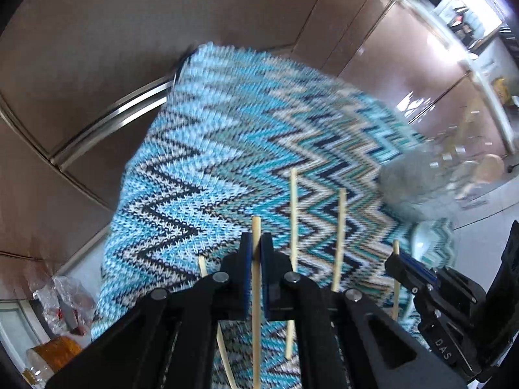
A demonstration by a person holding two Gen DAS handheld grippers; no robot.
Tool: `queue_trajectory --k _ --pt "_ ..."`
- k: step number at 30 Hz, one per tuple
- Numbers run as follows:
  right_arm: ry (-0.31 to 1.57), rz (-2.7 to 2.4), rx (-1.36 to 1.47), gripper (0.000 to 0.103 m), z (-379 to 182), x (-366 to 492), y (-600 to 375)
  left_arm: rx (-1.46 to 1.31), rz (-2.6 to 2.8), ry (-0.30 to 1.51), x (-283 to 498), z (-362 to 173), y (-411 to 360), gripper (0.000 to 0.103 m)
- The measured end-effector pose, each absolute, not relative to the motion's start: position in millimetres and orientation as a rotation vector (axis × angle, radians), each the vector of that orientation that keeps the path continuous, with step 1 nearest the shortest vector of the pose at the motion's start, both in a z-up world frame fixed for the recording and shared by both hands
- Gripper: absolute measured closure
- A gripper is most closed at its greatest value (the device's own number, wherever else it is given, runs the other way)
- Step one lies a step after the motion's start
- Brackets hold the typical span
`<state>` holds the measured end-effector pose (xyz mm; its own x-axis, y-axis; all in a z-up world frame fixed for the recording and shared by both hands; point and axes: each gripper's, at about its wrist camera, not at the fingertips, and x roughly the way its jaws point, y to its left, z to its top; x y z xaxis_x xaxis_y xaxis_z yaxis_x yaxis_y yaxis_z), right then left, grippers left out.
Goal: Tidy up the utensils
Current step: 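Lift the chopsticks over the holder with both tools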
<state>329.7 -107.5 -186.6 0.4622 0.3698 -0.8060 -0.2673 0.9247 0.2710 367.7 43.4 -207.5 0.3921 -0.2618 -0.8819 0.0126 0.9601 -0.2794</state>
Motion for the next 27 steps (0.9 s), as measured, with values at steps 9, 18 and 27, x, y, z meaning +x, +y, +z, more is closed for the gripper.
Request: queue_trajectory --k 9,18,27 --pt "0.773 0.48 0.117 0.097 -125 249 -115 -0.273 -0.258 0.951 305 -140 49 0.099" --pt "0.481 0.422 0.154 0.097 -53 223 -155 -0.325 -0.412 0.717 285 -61 23 0.099" --pt "0.167 0.316 0.192 0.097 8 288 -195 -0.409 -0.498 0.41 349 2 -27 0.099"
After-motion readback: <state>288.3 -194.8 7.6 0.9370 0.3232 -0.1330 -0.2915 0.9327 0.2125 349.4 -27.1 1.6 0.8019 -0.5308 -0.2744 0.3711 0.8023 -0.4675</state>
